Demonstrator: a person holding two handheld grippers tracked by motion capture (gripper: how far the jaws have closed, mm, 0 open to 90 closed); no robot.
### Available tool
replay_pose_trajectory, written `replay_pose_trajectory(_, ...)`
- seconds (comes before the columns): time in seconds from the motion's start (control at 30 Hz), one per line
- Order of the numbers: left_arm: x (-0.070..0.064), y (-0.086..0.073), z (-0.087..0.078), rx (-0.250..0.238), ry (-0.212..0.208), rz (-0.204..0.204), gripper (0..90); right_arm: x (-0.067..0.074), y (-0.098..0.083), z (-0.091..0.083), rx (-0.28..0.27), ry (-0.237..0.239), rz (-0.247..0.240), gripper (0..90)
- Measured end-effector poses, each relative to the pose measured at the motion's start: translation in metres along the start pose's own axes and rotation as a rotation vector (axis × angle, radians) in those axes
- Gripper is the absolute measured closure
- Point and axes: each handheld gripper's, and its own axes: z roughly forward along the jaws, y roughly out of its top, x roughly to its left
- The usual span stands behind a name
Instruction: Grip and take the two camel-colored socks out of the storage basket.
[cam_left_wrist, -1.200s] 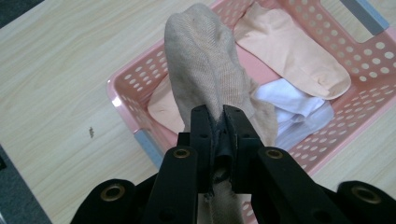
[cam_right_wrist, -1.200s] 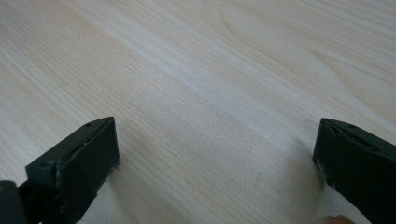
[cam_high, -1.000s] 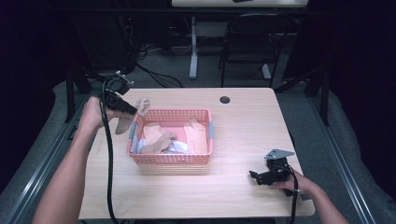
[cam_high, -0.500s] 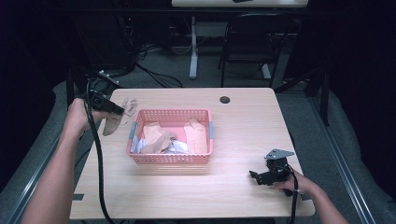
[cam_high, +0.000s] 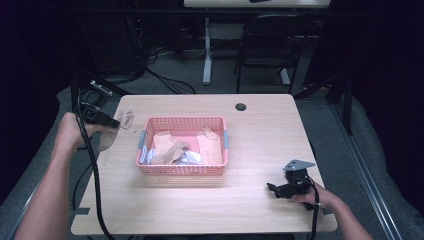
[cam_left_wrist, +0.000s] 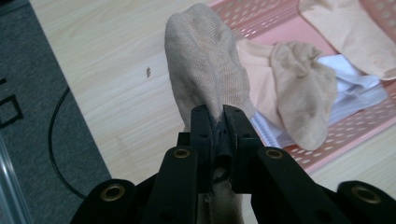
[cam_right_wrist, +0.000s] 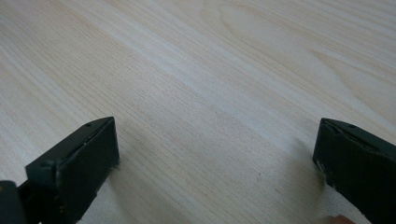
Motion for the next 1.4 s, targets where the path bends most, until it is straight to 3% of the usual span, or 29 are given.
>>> replay_pose_trajectory(0.37,0.015,-0.015,0.018,0.037,-0.004,-0.058,83.1,0.000,0.000,0.000,0.000,0.000,0.000,0.0)
replay_pose_trajectory(0.6,0.024,-0.026,0.040,0.074,-0.013,-0.103,83.1,0.000,0.000,0.000,-0.001,0.000,0.000,0.0)
replay_pose_trajectory(0.77,0.027,-0.031,0.054,0.104,-0.006,-0.106,83.1,0.000,0.000,0.000,-0.002,0.000,0.000,0.0)
replay_pose_trajectory(0.83,0.029,-0.036,0.066,0.111,0.000,-0.125,83.1,0.000,0.000,0.000,-0.002,0.000,0.000,0.0)
replay_pose_trajectory(1.2,0.035,-0.051,0.107,0.162,-0.033,-0.200,82.9,0.000,0.000,0.000,-0.002,0.000,0.000,0.0)
replay_pose_trajectory(1.4,0.036,-0.054,0.117,0.146,-0.059,-0.227,82.1,0.000,0.000,0.000,-0.002,0.000,0.000,0.0)
